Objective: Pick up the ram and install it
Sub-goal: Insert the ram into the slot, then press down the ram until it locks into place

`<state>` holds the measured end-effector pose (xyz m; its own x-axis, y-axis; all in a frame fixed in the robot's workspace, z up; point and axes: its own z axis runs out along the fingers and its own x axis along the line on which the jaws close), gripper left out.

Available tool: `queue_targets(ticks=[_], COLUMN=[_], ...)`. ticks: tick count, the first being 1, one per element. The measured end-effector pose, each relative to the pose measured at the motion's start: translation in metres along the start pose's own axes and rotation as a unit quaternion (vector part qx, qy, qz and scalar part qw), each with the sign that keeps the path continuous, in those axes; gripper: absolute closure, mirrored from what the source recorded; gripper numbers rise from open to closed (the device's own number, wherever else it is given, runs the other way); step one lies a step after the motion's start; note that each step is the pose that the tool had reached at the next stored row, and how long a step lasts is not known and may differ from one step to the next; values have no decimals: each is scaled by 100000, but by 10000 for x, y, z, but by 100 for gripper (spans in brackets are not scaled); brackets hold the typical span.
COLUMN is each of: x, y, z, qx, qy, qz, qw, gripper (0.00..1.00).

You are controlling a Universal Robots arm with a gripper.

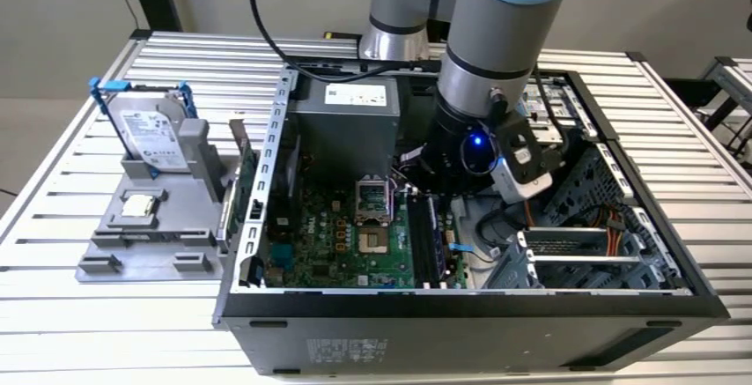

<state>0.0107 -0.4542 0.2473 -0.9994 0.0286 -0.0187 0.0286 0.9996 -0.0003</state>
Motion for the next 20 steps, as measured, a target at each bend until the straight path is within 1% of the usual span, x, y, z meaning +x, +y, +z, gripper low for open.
queue_targets(ticks=[10,11,13,14,16,18,20], x=[0,1,0,1,1,1,2], y=[0,0,0,0,0,0,0], z=[0,1,1,0,0,0,0], qx=[-53,-58,-78,-87,-117,-155,-187], qy=[-7,-69,-102,-107,-118,-120,-120], qz=[-5,-233,-1400,-2206,-3993,-5844,-7614], qw=[100000,100000,99990,99976,99920,99829,99709], gripper=[100,100,100,100,100,100,100])
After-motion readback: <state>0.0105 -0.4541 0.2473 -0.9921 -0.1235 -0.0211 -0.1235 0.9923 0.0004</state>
